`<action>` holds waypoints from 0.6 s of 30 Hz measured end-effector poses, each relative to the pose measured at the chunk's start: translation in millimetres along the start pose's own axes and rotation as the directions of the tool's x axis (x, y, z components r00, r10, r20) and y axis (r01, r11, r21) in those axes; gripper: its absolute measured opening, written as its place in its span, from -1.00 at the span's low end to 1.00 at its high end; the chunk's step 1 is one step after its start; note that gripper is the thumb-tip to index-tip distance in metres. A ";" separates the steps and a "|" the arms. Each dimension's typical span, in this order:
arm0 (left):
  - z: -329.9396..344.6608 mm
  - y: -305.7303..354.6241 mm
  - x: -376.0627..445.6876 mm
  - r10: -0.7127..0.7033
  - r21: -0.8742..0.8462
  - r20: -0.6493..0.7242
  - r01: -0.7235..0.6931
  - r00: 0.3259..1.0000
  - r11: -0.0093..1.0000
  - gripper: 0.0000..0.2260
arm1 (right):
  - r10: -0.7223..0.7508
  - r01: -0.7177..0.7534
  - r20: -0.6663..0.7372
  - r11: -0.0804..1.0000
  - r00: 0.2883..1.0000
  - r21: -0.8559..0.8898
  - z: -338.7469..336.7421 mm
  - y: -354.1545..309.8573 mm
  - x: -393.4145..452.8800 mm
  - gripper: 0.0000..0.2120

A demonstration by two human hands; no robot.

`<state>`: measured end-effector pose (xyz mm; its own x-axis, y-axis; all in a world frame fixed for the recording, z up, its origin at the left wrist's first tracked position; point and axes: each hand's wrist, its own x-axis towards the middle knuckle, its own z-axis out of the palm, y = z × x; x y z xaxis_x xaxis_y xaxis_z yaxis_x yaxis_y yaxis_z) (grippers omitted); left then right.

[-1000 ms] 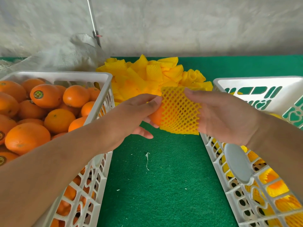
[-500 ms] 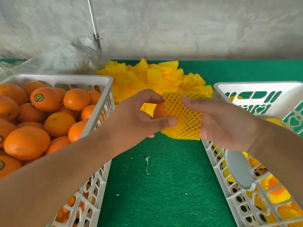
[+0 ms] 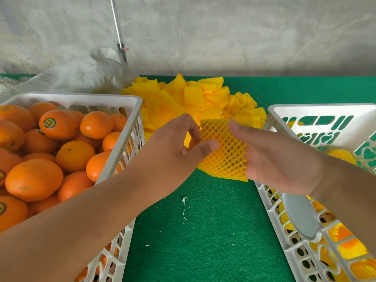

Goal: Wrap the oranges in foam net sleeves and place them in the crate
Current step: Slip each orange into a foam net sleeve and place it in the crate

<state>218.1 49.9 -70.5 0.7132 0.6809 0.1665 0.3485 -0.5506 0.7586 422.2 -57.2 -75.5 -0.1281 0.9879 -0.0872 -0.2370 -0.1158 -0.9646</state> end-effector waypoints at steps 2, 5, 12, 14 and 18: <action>1.3 -0.8 1.0 -0.001 0.019 0.000 0.001 1.000 1.000 -0.71 | 0.049 -0.049 -0.103 0.999 0.993 0.006 -1.0 3.2 -0.4 -0.42; 2.4 -4.3 2.5 -0.011 0.009 0.001 0.011 1.000 1.000 -0.72 | 0.051 -0.054 -0.091 0.998 0.995 -0.029 -4.0 2.9 1.6 -0.43; 1.9 -5.9 4.7 0.046 0.037 -0.025 -0.046 0.999 0.998 -0.76 | 0.035 -0.058 -0.116 0.977 0.993 -0.204 -9.0 7.3 1.2 -0.22; 3.9 -6.7 5.2 0.047 0.007 0.004 -0.047 0.999 0.999 -0.76 | 0.020 -0.061 -0.134 0.950 0.991 -0.308 -6.9 7.8 1.9 -0.28; 6.5 -10.1 5.8 0.010 -0.048 0.074 -0.006 0.997 0.999 -0.77 | 0.057 -0.165 -0.320 0.933 0.946 -0.321 -5.5 4.0 5.4 -0.03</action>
<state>222.7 56.3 -81.3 0.7598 0.6378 0.1264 0.3145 -0.5307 0.7871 425.9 -51.8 -81.2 0.1738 0.9606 -0.2170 0.1091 -0.2378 -0.9652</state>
